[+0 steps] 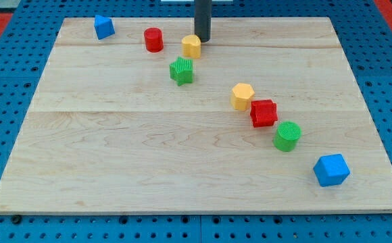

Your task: Move the yellow heart to the left of the green star

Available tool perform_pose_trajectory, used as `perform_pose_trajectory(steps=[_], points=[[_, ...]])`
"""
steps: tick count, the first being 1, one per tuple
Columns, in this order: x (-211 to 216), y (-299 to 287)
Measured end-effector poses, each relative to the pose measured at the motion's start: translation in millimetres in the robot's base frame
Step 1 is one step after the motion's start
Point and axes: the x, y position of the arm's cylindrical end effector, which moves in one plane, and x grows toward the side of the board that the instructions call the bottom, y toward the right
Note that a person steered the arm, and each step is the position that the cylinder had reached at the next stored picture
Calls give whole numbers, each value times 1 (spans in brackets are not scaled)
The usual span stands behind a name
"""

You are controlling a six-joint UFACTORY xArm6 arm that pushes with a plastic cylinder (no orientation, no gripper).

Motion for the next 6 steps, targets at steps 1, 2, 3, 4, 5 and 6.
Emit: perform_pose_trajectory(steps=[1,2,3,4,5,6], points=[[12,-25],[12,-29],[23,-16],[41,-19],[45,-51],[48,-62]])
